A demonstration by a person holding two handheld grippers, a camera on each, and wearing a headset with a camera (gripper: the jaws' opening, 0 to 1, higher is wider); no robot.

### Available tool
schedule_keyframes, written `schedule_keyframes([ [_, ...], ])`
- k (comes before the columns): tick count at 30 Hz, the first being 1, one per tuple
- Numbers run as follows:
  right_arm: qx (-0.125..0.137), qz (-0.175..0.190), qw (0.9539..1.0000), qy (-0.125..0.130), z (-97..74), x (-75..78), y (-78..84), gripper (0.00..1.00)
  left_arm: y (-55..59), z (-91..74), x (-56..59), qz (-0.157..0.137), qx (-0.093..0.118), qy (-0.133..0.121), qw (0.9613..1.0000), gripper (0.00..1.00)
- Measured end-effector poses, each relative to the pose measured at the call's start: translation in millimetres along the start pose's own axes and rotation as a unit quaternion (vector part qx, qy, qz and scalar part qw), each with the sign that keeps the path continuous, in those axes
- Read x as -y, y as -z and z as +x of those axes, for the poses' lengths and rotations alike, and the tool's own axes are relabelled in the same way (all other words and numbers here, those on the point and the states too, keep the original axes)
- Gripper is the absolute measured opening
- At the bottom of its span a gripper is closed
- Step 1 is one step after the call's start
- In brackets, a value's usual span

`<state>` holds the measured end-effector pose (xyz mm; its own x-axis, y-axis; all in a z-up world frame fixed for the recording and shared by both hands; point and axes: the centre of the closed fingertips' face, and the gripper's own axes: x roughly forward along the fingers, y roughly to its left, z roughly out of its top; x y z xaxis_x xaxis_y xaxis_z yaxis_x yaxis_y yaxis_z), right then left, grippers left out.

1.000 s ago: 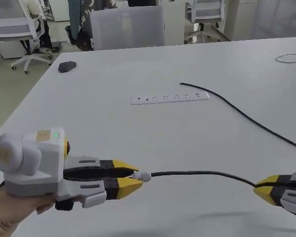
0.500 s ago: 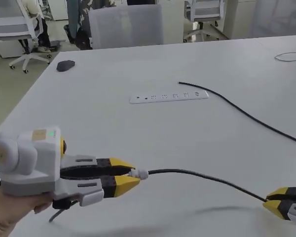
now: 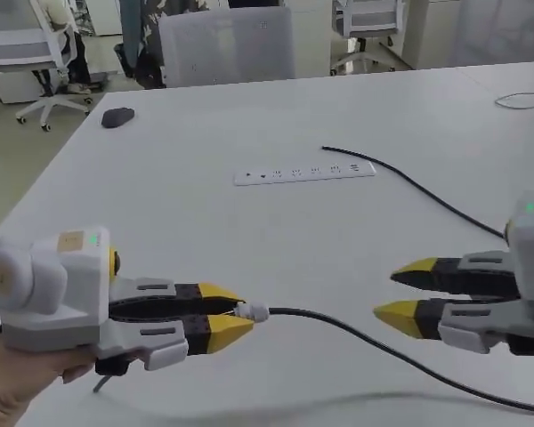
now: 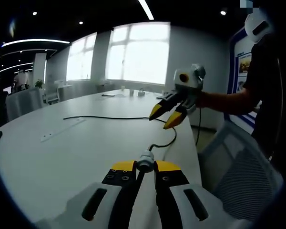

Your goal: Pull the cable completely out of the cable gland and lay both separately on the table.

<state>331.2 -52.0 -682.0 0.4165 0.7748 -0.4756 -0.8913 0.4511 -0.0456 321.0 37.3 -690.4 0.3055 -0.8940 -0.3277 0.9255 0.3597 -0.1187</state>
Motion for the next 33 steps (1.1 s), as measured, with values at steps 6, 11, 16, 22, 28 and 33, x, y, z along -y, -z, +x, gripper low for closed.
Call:
schedule_keyframes([
  [6, -0.014, -0.044, 0.9978, -0.047, 31.8, -28.3, -10.0, 0.22, -0.7, 1.1, 3.0, 0.0, 0.001, 0.005, 1.0, 0.15],
  [11, -0.036, -0.076, 0.9934, -0.078, 50.0, -44.2, -6.9, 0.18, 1.0, 1.8, 4.9, 0.002, -0.003, 0.005, 1.0, 0.15],
  [16, -0.046, -0.095, 0.9901, -0.092, 56.7, -51.5, -6.4, 0.13, 1.6, 4.0, 9.4, 0.003, -0.003, 0.013, 0.9999, 0.15],
  [22, -0.059, -0.117, 0.9871, -0.091, 54.7, -52.9, -2.2, 0.02, 3.2, 5.7, 13.4, 0.003, -0.006, 0.021, 0.9998, 0.15],
  [28, -0.065, -0.122, 0.9863, -0.09, 52.0, -52.1, 0.8, 0.0, 3.7, 9.2, 16.3, 0.006, -0.009, 0.026, 0.9996, 0.15],
  [33, -0.07, -0.101, 0.9897, -0.074, 49.5, -48.3, 2.4, 0.0, 2.4, 9.7, 17.3, 0.015, -0.006, 0.025, 0.9996, 0.15],
])
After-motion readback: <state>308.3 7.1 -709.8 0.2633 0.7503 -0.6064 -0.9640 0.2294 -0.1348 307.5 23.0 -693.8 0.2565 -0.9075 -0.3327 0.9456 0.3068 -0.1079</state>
